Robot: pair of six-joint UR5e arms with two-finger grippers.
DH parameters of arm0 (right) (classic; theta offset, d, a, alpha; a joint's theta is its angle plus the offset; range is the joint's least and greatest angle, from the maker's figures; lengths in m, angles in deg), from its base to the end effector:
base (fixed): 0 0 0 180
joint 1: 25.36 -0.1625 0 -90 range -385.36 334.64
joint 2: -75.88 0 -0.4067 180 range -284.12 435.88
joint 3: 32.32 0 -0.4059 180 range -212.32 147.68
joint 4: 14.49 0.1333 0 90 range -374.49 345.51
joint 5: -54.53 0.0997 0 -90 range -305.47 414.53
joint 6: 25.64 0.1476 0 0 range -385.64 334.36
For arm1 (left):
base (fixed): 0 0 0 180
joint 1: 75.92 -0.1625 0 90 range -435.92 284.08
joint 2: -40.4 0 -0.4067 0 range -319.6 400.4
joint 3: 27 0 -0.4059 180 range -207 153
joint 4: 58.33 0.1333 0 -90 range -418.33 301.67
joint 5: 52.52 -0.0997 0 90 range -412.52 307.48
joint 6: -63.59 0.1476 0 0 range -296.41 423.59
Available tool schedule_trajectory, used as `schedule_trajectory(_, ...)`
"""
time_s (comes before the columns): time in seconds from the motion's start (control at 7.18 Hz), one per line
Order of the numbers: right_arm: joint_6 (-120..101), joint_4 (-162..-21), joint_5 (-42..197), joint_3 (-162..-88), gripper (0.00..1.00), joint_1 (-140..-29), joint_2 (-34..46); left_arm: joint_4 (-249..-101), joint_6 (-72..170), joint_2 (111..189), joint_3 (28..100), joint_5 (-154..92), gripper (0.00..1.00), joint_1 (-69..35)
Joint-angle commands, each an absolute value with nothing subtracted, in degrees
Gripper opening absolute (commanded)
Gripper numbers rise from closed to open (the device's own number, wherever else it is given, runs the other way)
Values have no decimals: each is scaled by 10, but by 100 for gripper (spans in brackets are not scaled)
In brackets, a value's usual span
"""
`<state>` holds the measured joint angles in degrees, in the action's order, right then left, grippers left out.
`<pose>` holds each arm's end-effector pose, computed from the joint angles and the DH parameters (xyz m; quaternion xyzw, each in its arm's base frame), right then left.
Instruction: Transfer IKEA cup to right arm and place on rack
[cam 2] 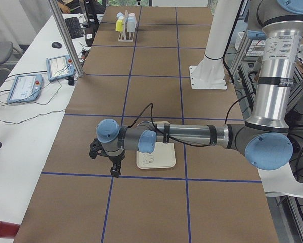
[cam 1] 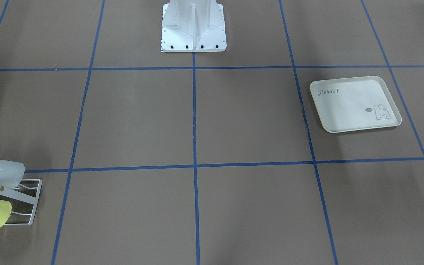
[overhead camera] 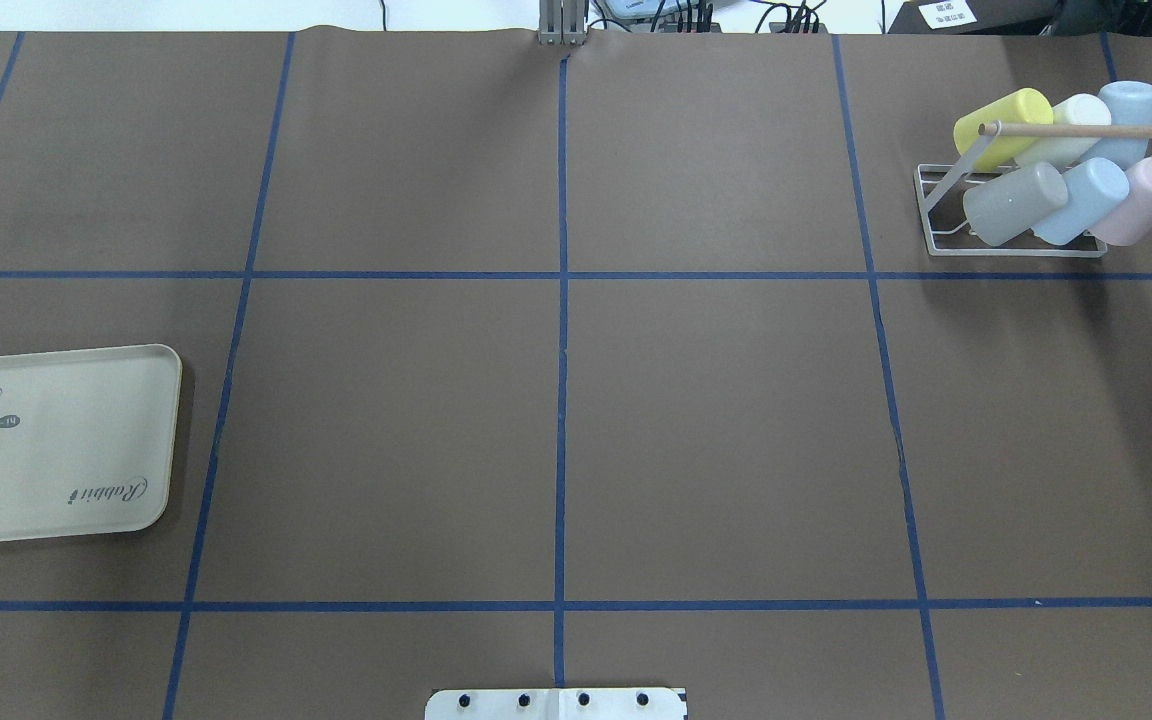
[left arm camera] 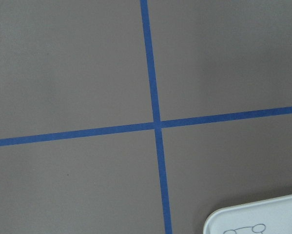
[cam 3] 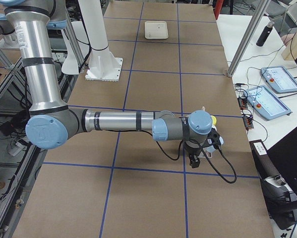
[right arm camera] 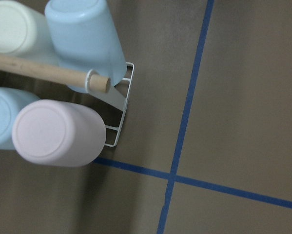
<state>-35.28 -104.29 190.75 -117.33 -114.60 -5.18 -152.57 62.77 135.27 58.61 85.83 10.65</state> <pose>0.0191 -0.5753 0.6309 0.0636 -0.3885 -0.0975 0.9141 0.0098 -0.5482 0.6539 0.0224 0.4103 0.0376 0.9109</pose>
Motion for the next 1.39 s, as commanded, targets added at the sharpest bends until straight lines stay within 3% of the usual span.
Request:
schedule_trajectory(0.0, -377, -1103, 1894, -1220, 98, -1140, -87, -1517, 629, 1347, 593, 885, 100, 111)
schedule_trajectory(0.42, -377, -1102, 1896, -1232, 99, -1139, -89, -1513, 623, 1344, 630, 883, 100, 112)
schedule_trajectory(0.84, -377, -1099, 1904, -1248, 99, -1138, -104, -1450, 623, 1315, 754, 882, 100, 128)
schedule_trajectory(0.97, -369, -1107, 1908, -1292, 99, -1137, -113, -1435, 622, 1310, 753, 878, 100, 136)
schedule_trajectory(1.25, -365, -1113, 1916, -1295, 99, -1130, -115, -1443, 628, 1306, 719, 855, 100, 132)
